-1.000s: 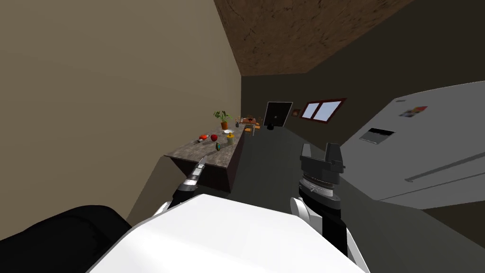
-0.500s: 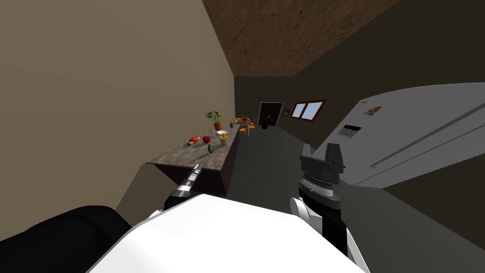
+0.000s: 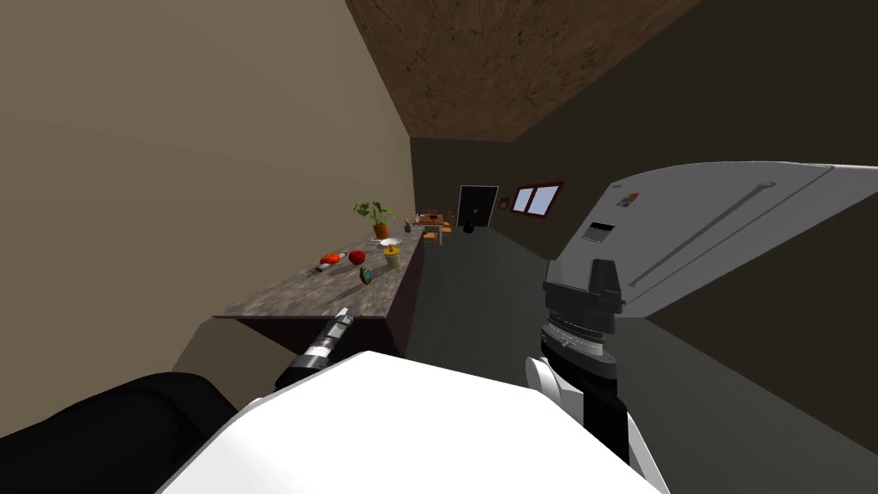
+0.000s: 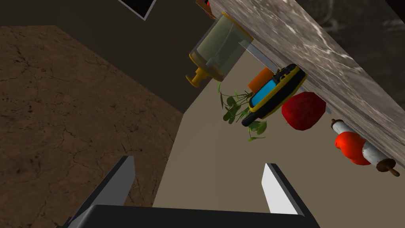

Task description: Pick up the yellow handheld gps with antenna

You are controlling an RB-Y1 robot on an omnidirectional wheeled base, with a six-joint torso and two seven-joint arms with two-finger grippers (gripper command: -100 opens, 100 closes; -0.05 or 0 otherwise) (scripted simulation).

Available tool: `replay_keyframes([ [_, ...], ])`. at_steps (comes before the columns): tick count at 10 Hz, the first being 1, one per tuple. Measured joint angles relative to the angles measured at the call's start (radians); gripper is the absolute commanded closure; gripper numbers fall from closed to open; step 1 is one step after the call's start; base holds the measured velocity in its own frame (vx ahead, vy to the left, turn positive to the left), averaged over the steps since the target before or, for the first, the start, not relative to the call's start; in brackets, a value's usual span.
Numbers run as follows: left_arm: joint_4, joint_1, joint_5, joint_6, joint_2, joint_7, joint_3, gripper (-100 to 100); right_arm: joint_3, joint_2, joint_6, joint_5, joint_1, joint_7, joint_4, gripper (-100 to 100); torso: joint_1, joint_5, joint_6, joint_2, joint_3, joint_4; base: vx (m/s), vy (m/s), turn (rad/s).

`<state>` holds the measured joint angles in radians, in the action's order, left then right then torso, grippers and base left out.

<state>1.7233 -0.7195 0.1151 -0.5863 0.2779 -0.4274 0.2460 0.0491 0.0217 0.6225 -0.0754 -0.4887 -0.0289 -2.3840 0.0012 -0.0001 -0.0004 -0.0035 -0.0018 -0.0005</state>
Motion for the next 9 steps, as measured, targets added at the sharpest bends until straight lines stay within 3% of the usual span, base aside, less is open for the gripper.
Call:
replay_keyframes([
  [1, -0.018, 0.002, 0.0, 0.004, 0.008, -0.011, 0.007, -100, 0.0, 0.0, 0.0, 0.0, 0.0, 0.0, 0.0, 0, 0.0, 0.0, 0.0, 0.001, 0.0, 0.0, 0.063, -0.023, -0.186],
  [3, -0.106, -0.001, -0.006, -0.02, 0.048, -0.039, 0.038, -100, 0.0, 0.0, 0.0, 0.0, 0.0, 0.0, 0.0, 0, 0.0, 0.0, 0.0, 0.0, 0.0, 0.0, 0.104, -0.012, -0.205],
  [9, -0.213, -0.039, -0.02, 0.019, 0.151, -0.144, 0.119, -100, 0.0, 0.0, 0.0, 0.0, 0.0, 0.0, 0.0, 0, 0.002, 0.001, -0.001, -0.001, -0.001, 0.0, 0.113, 0.014, -0.136],
])
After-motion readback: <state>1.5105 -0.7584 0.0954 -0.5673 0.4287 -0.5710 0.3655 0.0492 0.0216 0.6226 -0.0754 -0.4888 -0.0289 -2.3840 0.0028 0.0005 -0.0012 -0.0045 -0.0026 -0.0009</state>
